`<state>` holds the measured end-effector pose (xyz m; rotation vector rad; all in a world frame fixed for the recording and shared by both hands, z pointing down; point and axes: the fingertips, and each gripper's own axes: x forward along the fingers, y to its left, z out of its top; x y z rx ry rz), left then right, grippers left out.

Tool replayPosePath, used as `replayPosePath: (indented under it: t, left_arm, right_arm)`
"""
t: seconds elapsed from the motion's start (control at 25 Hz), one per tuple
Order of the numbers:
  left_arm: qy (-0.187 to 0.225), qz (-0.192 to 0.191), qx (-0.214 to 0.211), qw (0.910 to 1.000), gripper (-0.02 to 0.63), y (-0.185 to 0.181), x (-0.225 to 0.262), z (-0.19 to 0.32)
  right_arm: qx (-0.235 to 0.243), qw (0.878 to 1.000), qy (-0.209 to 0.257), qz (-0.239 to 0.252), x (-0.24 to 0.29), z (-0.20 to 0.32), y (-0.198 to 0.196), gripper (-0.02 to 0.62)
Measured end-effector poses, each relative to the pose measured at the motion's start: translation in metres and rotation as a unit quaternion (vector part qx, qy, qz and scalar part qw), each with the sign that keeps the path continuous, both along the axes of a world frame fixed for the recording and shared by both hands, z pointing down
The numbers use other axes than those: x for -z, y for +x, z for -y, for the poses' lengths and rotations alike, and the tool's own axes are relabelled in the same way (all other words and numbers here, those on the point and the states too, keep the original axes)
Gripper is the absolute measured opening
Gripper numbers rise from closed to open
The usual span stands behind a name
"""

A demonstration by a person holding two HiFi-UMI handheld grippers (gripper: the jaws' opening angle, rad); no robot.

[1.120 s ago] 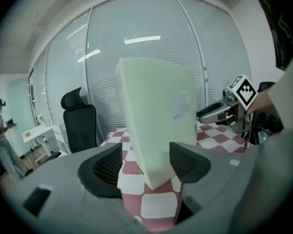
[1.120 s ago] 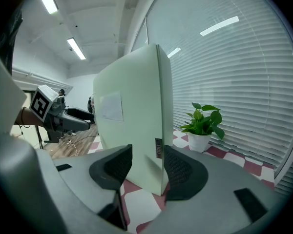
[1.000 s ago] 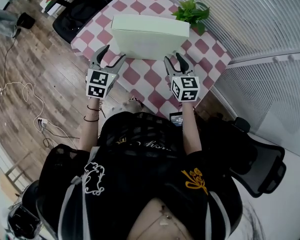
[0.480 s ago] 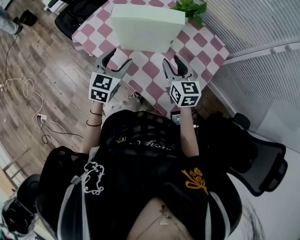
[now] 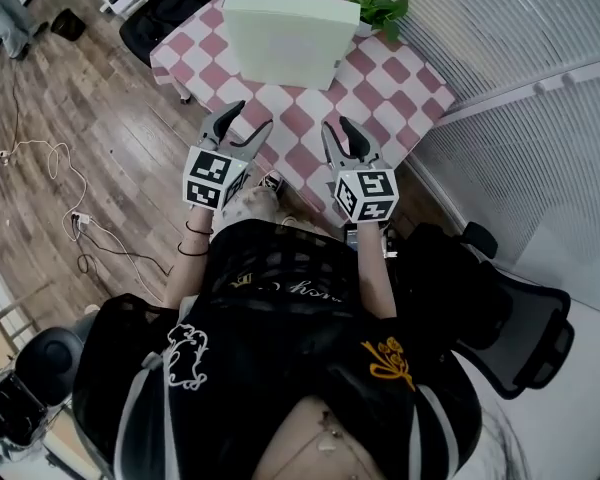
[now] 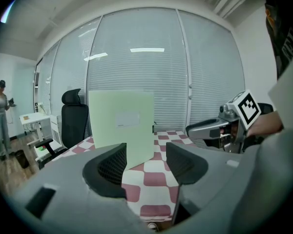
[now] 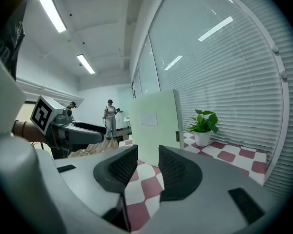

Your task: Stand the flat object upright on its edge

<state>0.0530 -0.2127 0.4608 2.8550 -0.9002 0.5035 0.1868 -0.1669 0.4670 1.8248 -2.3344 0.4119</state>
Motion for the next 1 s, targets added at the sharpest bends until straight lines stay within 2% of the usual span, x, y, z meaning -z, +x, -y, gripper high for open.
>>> replayPosePath:
  t: [0.2,0.52,0.72,1.0]
  left_arm:
    - [-0.007,-0.024,0.017,0.9995,0.218,-0.003,0.009,-0.043]
    - [-0.031,-0.026,0.017,0.9990,0.214,0.000,0.001,-0.100]
    - [-0.036,-0.013,0.010,0.9992,0.121,0.005,0.001,-0.121]
    - [-0.057,0.009,-0.003,0.9983,0.112,0.001,-0.010,-0.144]
  right_arm:
    - [0.021,1.000,0.009,0.011,0.001,-0.033,-0.012,0.092]
    - [0.048,0.999,0.000,0.019,-0.009,-0.082,-0.022,0.048]
    - [0.047,0.998,0.000,0.038,-0.012,-0.095,-0.022,0.044]
    - [0.036,0.998,-0.005,0.054,-0.016,-0.104,-0.026,0.044]
